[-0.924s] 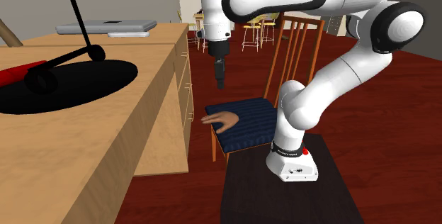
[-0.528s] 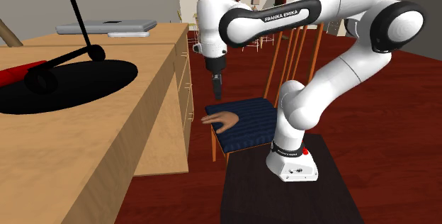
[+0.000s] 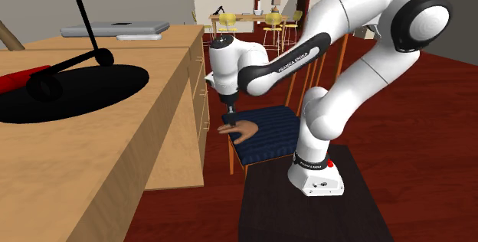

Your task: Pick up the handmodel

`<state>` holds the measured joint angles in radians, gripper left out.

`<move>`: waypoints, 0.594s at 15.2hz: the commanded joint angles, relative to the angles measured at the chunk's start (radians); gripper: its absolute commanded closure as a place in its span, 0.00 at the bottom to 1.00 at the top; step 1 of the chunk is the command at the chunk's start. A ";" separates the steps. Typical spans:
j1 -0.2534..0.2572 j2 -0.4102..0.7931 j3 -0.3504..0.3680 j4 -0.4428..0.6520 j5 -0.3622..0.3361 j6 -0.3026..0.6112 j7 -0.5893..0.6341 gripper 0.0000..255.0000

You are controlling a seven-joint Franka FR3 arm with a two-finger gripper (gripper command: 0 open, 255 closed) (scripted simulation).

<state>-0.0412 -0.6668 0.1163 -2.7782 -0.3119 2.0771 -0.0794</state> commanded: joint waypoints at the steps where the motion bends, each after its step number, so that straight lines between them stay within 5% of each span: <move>1: -0.038 0.064 0.025 -0.025 -0.089 0.099 0.031 0.00; 7: -0.229 0.298 0.136 -0.042 -0.481 0.345 0.259 0.00; 9: -0.244 0.324 0.144 -0.041 -0.519 0.361 0.291 0.00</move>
<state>-0.2701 -0.3642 0.2518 -2.8189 -0.7927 2.4210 0.1829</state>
